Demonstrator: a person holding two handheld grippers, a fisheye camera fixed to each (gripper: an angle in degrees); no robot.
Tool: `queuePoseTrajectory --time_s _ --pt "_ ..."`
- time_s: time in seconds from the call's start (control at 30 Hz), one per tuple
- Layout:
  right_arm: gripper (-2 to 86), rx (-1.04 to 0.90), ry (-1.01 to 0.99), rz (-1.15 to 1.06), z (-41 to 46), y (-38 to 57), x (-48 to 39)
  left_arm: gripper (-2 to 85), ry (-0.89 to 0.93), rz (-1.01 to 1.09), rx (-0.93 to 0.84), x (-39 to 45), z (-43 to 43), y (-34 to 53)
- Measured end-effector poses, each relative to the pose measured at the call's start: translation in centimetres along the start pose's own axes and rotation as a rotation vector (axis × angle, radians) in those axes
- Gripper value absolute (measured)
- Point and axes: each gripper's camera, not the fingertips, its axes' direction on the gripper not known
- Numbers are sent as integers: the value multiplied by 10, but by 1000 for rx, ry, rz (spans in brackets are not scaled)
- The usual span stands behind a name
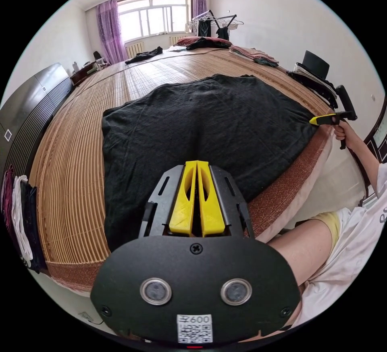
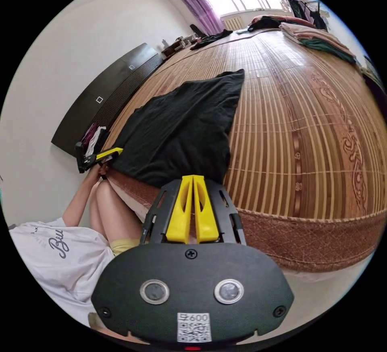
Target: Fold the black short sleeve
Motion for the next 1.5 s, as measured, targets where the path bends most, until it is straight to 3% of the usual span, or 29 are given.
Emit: queuePoseTrajectory --time_s 0.23,0.33,0.5,0.57,0.77,1.0,1.5 --pt "-9 77 -71 104 -22 -18 -9 7 -14 24 16 27 -31 -36" --pt "-9 104 -85 91 -22 -27 -25 13 97 -21 27 9 -59 -47" --pt "-9 155 -122 9 -22 -39 -48 31 378 -357 141 -94 -134 -25" --pt "-9 139 -205 140 -20 -54 -38 25 473 -441 201 -132 -166 -3" --pt "-8 104 -81 154 -24 -100 -70 15 523 -376 36 -131 -184 0" --pt "-9 75 -48 136 -20 -136 -98 15 640 -337 17 -95 -175 -33" --pt "-8 86 -82 154 -27 -174 -129 7 502 -208 -32 -40 -212 -85"
